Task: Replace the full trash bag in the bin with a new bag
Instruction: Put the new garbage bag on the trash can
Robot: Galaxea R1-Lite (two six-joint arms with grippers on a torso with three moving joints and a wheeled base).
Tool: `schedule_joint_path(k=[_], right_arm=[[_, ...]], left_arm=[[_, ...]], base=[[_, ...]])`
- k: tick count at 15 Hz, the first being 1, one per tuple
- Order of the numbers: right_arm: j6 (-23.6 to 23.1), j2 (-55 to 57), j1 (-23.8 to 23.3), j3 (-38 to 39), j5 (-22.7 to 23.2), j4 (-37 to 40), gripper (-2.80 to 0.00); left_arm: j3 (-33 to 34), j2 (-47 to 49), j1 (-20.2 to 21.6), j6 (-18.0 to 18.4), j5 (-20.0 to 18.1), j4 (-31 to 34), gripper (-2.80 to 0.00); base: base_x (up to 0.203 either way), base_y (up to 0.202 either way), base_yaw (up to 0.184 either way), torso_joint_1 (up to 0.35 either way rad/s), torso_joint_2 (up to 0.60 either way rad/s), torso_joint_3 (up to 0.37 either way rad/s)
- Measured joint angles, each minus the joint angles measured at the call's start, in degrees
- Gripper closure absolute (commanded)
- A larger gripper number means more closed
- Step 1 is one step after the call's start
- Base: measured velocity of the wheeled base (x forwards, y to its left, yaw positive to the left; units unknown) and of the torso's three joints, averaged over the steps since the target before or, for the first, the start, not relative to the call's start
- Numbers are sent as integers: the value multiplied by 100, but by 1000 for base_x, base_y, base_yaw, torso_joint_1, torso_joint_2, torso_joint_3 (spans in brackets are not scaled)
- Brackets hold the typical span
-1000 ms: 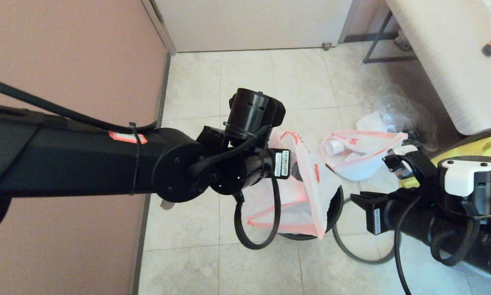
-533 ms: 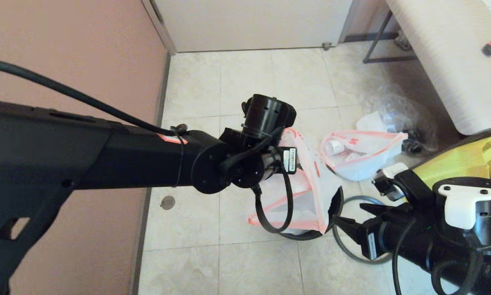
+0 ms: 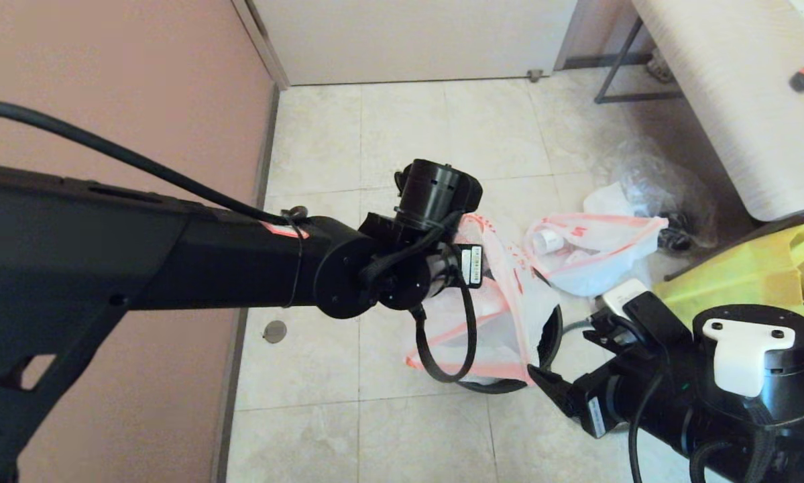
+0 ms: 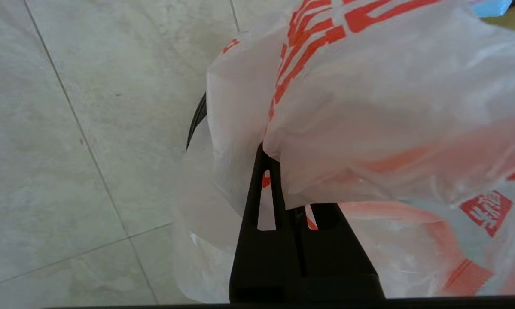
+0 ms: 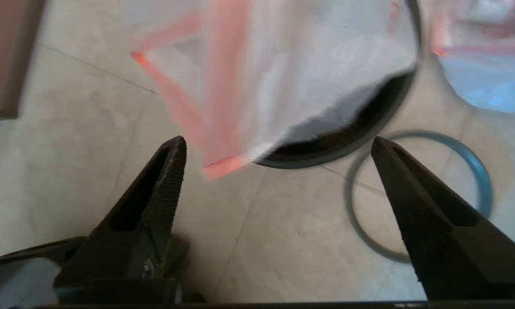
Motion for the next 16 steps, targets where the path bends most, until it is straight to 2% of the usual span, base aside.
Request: schedule_joint_path(k=[3, 5, 7, 9, 14, 16], right_arm=[[-39, -101, 147, 79, 267, -52, -280], [-282, -98, 148, 157, 361, -64, -280], [-544, 6, 53, 251, 390, -228, -280], [-789, 265, -36, 343, 382, -791, -280], [-1450, 1149, -268, 742, 165, -2990, -280], [-1523, 1335, -316, 791, 29, -3354, -280]], left_arm=[[-17, -40, 115, 0, -220, -9, 0], [-6, -90, 179, -17, -265, -17, 0], [91, -175, 249, -60, -493, -85, 0], [190, -273, 274, -87, -725, -137, 0], [208, -319, 202, -76, -747, -137, 0], [190, -322, 139, -80, -750, -138, 0]], base=[[0, 0, 0, 0, 0, 0], [0, 0, 0, 0, 0, 0], [0, 0, 0, 0, 0, 0], [0, 0, 0, 0, 0, 0], [0, 0, 0, 0, 0, 0], [0, 0, 0, 0, 0, 0]])
